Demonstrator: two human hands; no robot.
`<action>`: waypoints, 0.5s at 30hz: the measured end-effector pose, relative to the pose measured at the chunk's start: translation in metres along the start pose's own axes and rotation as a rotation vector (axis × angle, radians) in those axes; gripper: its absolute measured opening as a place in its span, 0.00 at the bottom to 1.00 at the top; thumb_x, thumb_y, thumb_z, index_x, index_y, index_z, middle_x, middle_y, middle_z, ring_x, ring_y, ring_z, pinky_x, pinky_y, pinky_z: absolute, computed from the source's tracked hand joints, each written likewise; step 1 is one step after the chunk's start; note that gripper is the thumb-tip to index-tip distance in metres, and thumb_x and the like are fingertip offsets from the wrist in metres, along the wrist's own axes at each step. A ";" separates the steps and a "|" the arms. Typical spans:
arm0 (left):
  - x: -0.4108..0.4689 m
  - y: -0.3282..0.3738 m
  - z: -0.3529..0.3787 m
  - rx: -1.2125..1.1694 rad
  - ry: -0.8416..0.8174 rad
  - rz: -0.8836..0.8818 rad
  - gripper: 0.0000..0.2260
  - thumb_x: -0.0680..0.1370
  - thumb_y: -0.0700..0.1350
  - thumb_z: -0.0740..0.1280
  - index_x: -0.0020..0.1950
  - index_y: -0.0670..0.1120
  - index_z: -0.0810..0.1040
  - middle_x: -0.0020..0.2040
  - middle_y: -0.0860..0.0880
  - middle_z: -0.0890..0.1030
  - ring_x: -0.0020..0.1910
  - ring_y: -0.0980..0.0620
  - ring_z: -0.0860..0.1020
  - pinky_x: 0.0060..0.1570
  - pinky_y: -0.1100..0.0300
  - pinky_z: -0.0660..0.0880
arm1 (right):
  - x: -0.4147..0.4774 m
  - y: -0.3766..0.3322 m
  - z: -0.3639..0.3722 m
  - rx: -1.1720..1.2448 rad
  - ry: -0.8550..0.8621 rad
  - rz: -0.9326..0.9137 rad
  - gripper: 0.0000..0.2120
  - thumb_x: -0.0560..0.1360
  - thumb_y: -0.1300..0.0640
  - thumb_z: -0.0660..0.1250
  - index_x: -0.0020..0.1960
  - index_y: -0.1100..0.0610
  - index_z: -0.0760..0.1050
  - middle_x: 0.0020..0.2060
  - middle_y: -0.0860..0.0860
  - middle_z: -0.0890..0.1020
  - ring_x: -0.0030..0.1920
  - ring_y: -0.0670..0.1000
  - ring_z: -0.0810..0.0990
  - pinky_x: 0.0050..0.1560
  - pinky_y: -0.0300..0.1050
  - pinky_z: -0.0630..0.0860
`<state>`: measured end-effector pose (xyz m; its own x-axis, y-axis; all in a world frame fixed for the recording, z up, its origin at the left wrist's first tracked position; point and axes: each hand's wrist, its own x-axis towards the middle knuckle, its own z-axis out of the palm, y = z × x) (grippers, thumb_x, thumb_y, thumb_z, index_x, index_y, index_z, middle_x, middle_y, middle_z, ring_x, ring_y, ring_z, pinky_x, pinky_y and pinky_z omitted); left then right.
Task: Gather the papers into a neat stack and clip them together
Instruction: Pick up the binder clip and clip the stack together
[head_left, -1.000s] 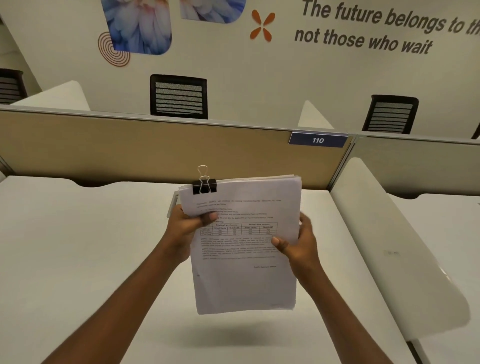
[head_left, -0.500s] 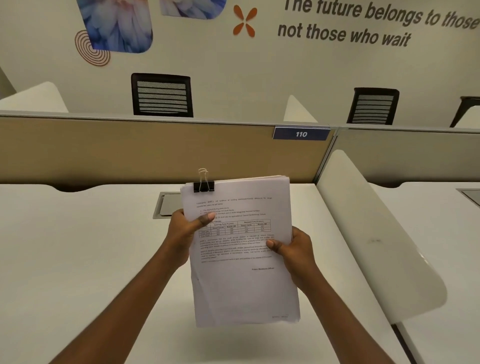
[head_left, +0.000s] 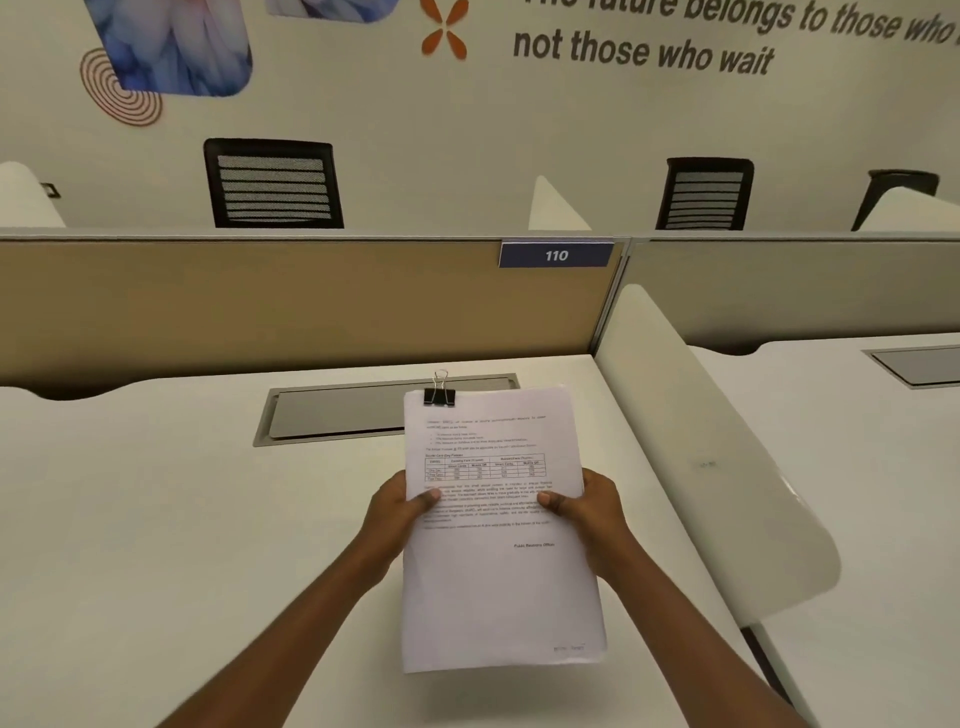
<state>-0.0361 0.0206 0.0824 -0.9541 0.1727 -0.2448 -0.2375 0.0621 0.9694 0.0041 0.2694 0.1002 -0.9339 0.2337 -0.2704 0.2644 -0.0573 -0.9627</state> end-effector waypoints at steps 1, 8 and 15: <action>0.005 -0.003 0.008 0.003 0.007 -0.024 0.10 0.77 0.40 0.67 0.58 0.46 0.79 0.55 0.51 0.84 0.53 0.51 0.83 0.50 0.59 0.78 | 0.005 0.003 -0.006 -0.021 0.010 0.001 0.20 0.59 0.64 0.76 0.51 0.62 0.80 0.47 0.57 0.86 0.45 0.59 0.86 0.48 0.57 0.82; 0.039 -0.013 0.061 0.070 -0.021 -0.201 0.10 0.78 0.38 0.62 0.57 0.45 0.78 0.53 0.48 0.83 0.46 0.50 0.83 0.35 0.59 0.77 | 0.042 0.026 -0.054 -0.190 0.094 0.036 0.17 0.61 0.63 0.78 0.49 0.59 0.81 0.44 0.55 0.87 0.42 0.56 0.86 0.47 0.58 0.83; 0.059 -0.024 0.103 0.185 -0.099 -0.229 0.10 0.77 0.37 0.61 0.49 0.49 0.79 0.49 0.48 0.84 0.46 0.46 0.83 0.41 0.51 0.82 | 0.069 0.040 -0.093 -0.356 0.147 0.051 0.16 0.58 0.58 0.78 0.45 0.56 0.82 0.42 0.51 0.87 0.42 0.54 0.86 0.46 0.55 0.83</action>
<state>-0.0683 0.1303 0.0424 -0.8550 0.2283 -0.4656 -0.3981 0.2865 0.8715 -0.0275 0.3735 0.0442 -0.8798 0.3773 -0.2890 0.4007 0.2619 -0.8780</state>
